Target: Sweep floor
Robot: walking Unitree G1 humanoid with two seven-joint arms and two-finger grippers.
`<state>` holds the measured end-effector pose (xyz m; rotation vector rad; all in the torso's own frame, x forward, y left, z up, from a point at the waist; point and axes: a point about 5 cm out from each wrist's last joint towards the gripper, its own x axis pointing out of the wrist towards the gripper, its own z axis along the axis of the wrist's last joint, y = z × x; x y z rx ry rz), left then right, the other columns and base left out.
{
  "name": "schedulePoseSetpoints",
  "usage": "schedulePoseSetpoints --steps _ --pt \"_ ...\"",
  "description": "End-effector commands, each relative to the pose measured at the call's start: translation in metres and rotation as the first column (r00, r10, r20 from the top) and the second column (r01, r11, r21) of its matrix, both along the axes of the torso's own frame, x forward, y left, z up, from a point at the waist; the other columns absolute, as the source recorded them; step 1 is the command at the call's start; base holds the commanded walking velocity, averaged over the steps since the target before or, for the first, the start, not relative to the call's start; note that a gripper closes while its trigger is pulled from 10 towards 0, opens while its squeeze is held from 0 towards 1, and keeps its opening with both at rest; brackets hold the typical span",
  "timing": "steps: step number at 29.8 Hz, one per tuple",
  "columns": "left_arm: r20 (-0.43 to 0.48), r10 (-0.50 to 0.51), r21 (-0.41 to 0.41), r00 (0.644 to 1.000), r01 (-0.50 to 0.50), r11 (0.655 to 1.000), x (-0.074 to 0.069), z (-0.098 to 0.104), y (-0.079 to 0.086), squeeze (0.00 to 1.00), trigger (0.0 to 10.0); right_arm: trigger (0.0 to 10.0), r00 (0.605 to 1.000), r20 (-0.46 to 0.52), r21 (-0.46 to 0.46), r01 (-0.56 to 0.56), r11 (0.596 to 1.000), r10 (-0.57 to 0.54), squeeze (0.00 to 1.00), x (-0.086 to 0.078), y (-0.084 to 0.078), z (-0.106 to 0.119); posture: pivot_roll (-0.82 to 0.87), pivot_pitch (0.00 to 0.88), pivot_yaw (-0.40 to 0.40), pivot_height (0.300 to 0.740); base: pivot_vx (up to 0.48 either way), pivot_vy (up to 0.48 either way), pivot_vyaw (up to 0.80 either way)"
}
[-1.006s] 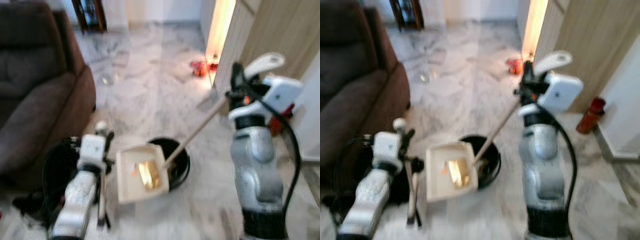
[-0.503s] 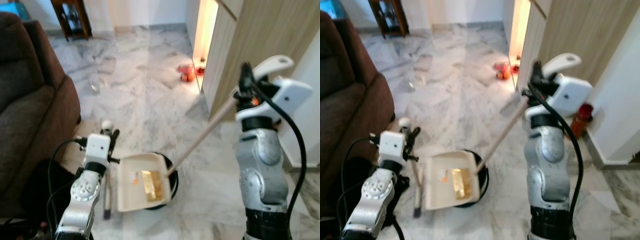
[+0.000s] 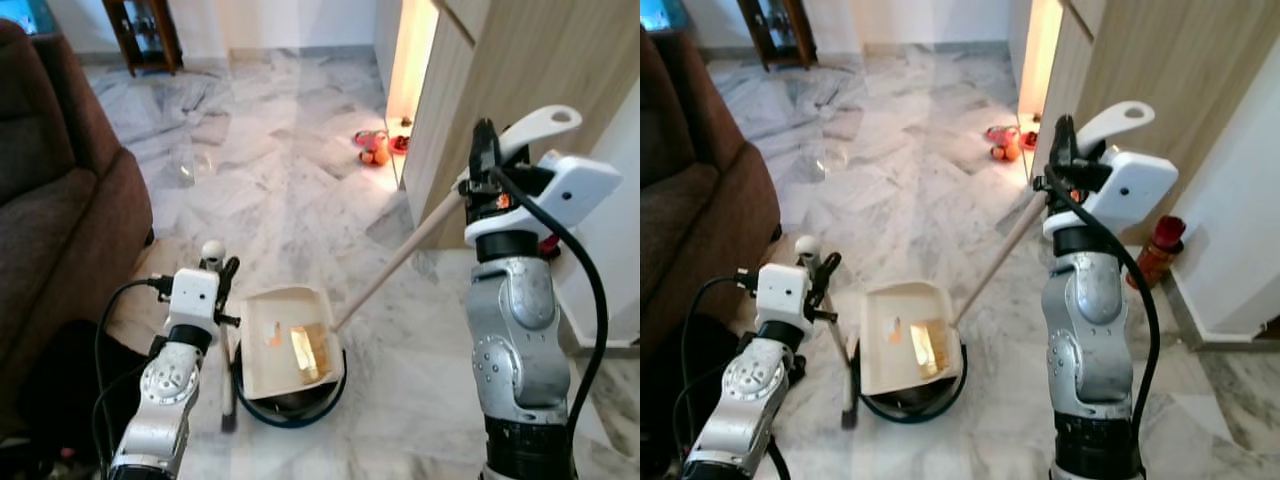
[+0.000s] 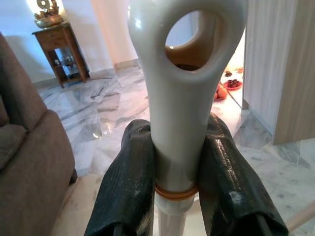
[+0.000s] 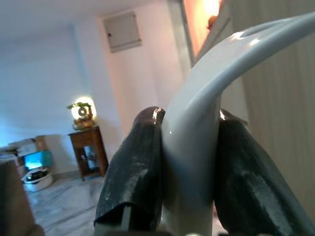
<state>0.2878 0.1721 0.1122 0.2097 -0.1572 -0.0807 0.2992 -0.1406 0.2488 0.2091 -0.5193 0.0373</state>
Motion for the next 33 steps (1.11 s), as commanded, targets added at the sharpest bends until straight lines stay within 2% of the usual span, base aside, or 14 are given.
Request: schedulePoseSetpoints --steps 1,5,8,9,10,12,16,19,26,33 --pt "0.052 0.007 0.016 0.999 -0.008 1.000 -0.001 0.010 0.003 0.00 10.0 10.0 0.998 0.066 0.013 -0.018 1.000 0.017 0.00 -0.005 0.004 0.013 0.15 0.077 0.013 0.740 0.000 0.000 0.00" --pt "0.056 0.014 0.016 0.998 -0.015 1.000 -0.001 0.010 0.004 0.00 10.0 10.0 0.997 0.073 0.021 -0.020 1.000 0.018 0.00 -0.006 0.005 0.014 0.15 0.077 0.012 0.740 0.000 0.000 0.00" --pt "0.060 0.014 0.017 0.998 -0.015 1.000 0.000 0.011 0.004 0.00 10.0 10.0 0.994 0.112 -0.035 -0.018 0.999 0.021 0.00 -0.010 0.011 0.018 0.14 0.077 0.012 0.740 0.000 0.000 0.00" --pt "0.059 0.012 0.017 0.998 -0.013 1.000 -0.001 0.010 0.003 0.00 10.0 10.0 0.991 0.127 -0.038 -0.039 0.999 0.043 0.00 -0.012 0.017 0.020 0.14 0.077 0.011 0.740 0.000 0.000 0.00" --pt "0.059 0.012 0.017 0.998 -0.013 1.000 -0.001 0.010 0.003 0.00 10.0 10.0 0.991 0.127 -0.038 -0.039 0.999 0.043 0.00 -0.012 0.017 0.020 0.14 0.077 0.011 0.740 0.000 0.000 0.00" --pt "0.059 0.011 0.018 0.998 -0.012 1.000 -0.001 0.010 0.002 0.00 10.0 10.0 0.983 0.159 -0.083 -0.076 0.994 0.089 0.00 -0.016 0.032 0.024 0.15 0.078 0.009 0.740 0.000 0.000 0.00" --pt "0.060 0.007 0.033 0.998 -0.009 0.999 -0.002 0.010 0.002 0.00 10.0 10.0 0.977 0.179 -0.119 -0.095 0.988 0.115 0.00 -0.019 0.044 0.026 0.15 0.079 0.007 0.740 0.000 0.000 0.00" --pt "0.061 0.009 0.034 0.998 -0.011 0.999 -0.003 0.010 0.002 0.00 10.0 10.0 0.957 0.241 -0.210 -0.112 0.971 0.162 0.00 -0.028 0.063 0.030 0.15 0.079 0.007 0.740 0.000 0.000 0.00" --pt "0.062 0.003 0.043 0.998 -0.006 0.999 -0.002 0.010 0.001 0.00 10.0 10.0 0.935 0.303 -0.232 -0.116 0.966 0.185 0.00 -0.036 0.074 0.037 0.15 0.083 0.007 0.740 0.000 0.000 0.00" --pt "0.061 0.003 0.048 0.998 -0.006 0.999 -0.002 0.009 0.001 0.00 10.0 10.0 0.890 0.395 -0.237 -0.139 0.962 0.226 0.00 -0.050 0.090 0.046 0.16 0.076 0.004 0.740 0.000 0.000 0.00"
